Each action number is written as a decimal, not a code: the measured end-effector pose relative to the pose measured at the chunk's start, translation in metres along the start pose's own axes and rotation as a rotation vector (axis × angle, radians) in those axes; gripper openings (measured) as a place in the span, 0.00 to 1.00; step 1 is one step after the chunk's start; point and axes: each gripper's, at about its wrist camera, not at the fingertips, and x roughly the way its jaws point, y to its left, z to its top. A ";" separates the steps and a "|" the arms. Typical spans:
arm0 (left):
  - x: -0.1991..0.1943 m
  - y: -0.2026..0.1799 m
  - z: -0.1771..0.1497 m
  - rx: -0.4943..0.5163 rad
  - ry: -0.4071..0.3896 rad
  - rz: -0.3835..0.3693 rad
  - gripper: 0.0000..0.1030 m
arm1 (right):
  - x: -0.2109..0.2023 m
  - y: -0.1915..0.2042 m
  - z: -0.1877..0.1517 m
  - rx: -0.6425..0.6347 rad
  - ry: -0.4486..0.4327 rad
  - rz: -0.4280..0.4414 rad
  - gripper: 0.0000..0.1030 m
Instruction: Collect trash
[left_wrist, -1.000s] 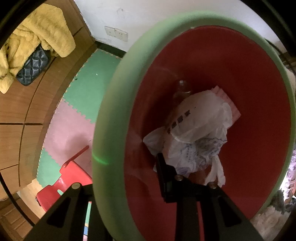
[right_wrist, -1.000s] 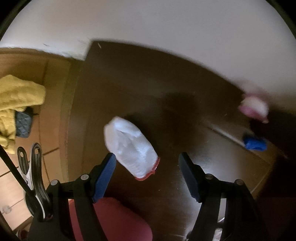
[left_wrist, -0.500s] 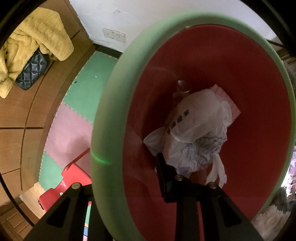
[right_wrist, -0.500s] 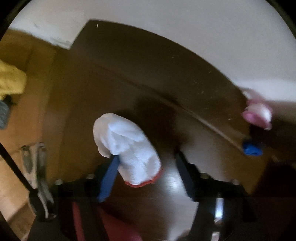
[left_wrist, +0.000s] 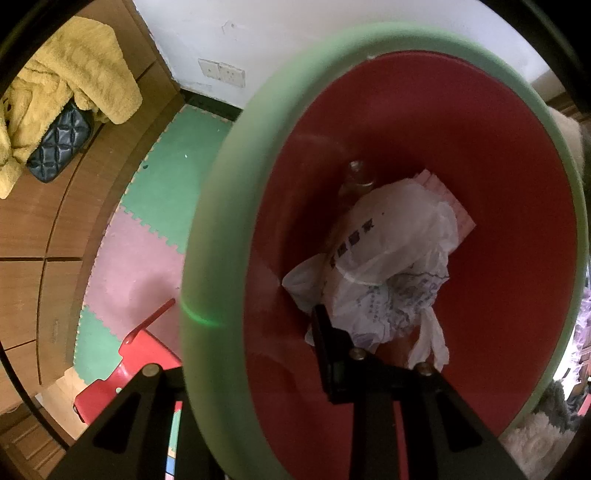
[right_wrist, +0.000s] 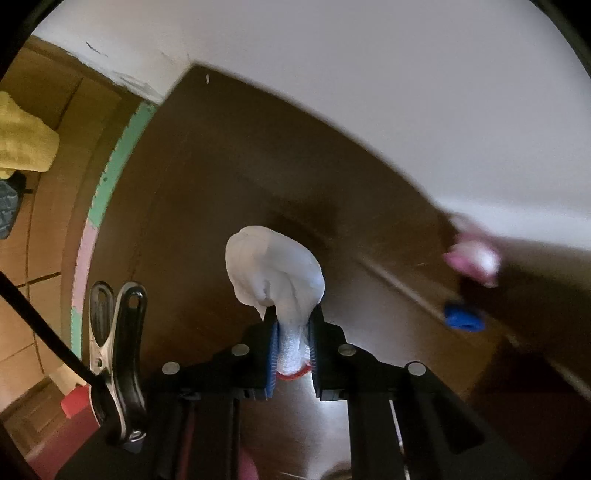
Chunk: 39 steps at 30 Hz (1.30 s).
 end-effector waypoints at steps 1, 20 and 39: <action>0.000 0.000 0.000 0.000 -0.001 0.001 0.26 | -0.010 -0.003 -0.003 0.000 -0.020 -0.008 0.14; -0.004 -0.007 -0.001 0.040 -0.042 0.071 0.26 | -0.171 -0.009 -0.096 -0.151 -0.387 -0.130 0.15; -0.010 -0.005 0.000 0.019 -0.068 0.058 0.25 | -0.268 0.009 -0.223 -0.192 -0.517 0.109 0.16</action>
